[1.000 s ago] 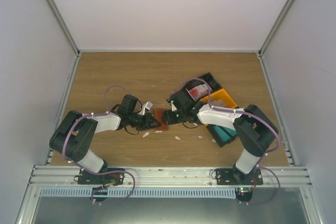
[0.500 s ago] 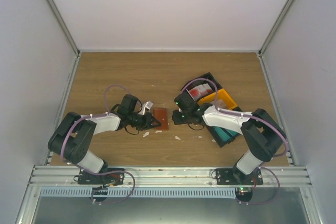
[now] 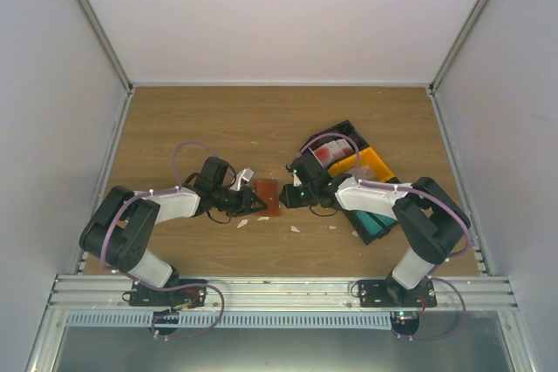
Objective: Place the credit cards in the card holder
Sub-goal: Open the card holder at the center of the board.
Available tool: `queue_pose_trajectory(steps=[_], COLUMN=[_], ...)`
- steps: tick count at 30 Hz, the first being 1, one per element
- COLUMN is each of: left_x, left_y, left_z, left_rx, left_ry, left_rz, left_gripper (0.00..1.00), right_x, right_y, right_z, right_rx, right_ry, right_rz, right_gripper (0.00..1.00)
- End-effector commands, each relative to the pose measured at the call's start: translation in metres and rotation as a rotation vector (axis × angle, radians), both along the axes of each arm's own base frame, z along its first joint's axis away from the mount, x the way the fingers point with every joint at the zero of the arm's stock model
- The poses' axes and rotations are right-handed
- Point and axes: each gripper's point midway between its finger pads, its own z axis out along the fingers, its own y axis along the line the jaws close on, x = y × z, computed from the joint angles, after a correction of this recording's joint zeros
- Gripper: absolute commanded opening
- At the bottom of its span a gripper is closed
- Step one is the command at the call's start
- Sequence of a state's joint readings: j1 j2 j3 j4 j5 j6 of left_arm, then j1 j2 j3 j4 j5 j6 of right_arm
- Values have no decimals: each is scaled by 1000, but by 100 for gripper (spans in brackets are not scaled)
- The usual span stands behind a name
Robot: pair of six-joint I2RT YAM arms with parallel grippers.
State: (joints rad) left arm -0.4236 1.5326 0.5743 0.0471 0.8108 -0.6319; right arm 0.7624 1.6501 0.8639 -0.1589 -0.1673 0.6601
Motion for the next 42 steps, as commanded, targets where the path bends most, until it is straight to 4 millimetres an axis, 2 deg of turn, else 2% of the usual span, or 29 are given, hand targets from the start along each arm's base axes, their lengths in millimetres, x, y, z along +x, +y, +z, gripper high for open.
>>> queue_pose_trajectory(steps=[1,5,8,13,15,17,20,24,31,33,36,42], left_x=[6,5,7,14,13,13,16,25,35,36,35,34], left_y=[-5,-3,2,16,19,20,25,42,57,59,65,67], left_z=[9,3,-1,-4,-4,-4,-2,3,39,45,40,39], left_rx=[-34,-29,12,107,121,135,159,247,204,191,208,188], left_ry=[-27,-5,-3,-27,-29,-28,-40,-74,-171,-188,-164,-173], left_rz=[-5,17,50,109,114,112,131,215,312,321,335,334], left_gripper=[0,2,13,56,68,75,79,82,83,83,81,71], right_x=[2,11,12,4,-1,-2,-3,-6,-6,-5,-2,8], right_y=[7,8,5,0,0,1,3,15,44,47,47,21], right_z=[-7,-3,2,11,15,22,34,53,79,76,65,36], right_rx=[33,47,42,25,21,21,26,89,226,224,203,47], right_ry=[-3,-41,-53,-38,-29,-35,-48,-53,-64,-55,-40,-59], right_rz=[28,32,36,61,88,110,141,187,280,287,283,191], right_gripper=[23,10,1,0,1,1,1,0,0,1,1,1])
